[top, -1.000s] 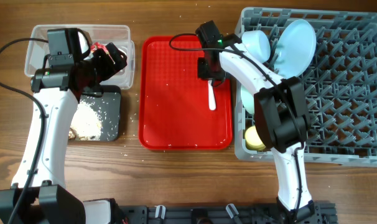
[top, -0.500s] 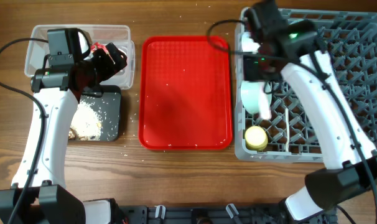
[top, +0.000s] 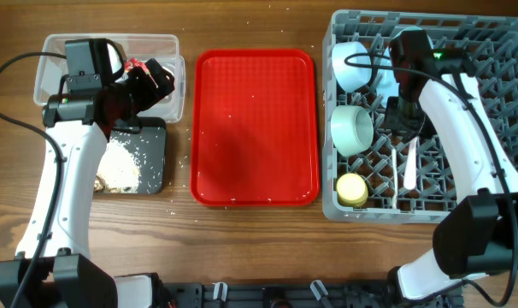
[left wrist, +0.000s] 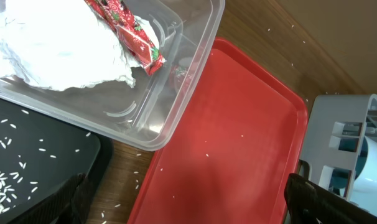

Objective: Sort waste into correct bins and load items into the dishwasher rack

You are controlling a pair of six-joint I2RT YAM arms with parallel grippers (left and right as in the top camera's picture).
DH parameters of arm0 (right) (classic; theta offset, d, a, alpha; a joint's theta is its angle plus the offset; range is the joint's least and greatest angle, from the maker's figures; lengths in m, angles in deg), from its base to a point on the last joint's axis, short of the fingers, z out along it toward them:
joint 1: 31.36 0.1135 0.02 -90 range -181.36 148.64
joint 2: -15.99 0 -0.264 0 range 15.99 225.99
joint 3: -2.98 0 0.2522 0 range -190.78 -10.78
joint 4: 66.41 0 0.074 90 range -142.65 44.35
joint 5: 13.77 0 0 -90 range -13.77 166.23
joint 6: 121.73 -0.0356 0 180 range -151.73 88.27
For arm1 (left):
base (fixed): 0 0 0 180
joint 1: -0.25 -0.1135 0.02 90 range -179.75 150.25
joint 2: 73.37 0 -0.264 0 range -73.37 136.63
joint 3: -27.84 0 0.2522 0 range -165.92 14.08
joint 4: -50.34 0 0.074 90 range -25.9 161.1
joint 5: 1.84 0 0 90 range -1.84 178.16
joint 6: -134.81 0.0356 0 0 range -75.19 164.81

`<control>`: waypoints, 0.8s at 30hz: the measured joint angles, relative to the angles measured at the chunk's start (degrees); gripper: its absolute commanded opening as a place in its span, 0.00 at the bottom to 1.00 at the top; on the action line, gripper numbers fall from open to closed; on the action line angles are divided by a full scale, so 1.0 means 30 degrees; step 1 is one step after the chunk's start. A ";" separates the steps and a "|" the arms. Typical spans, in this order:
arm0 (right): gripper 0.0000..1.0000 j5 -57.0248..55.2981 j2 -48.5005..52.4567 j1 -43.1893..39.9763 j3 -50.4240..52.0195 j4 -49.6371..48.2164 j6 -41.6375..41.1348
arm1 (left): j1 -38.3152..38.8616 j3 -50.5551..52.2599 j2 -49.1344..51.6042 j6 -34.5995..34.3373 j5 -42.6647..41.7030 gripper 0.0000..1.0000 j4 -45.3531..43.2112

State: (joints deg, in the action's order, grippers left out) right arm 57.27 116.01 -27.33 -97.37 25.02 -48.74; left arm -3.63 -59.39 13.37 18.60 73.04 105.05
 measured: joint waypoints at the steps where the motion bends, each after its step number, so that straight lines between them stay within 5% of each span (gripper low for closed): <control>1: 0.38 0.0066 0.0000 0.0000 0.0087 0.0007 0.0175 | 0.0000 0.0000 0.0000 0.0000 0.0000 1.00 0.0000; 4: 0.49 0.0255 0.0000 0.0000 0.0109 -0.0044 0.0648 | 0.0000 0.0000 0.0000 0.0000 0.0000 1.00 0.0000; 12: 0.57 0.3344 -0.0889 0.0415 -0.0699 0.0015 0.2514 | 0.0000 0.0000 0.0000 0.0000 0.0000 1.00 0.0000; 13: 1.00 0.3847 -0.1588 0.0707 -0.1304 0.0022 0.2732 | 0.0000 0.0000 0.0000 0.0000 0.0000 1.00 0.0000; 24: 1.00 0.9122 -1.2145 0.1355 -0.5304 -0.0233 0.3286 | 0.0000 0.0000 0.0000 0.0000 0.0000 1.00 0.0000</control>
State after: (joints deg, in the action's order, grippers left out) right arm 84.63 79.58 -23.26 -113.28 24.32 -38.88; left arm -3.63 -59.39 13.37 18.60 73.04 105.05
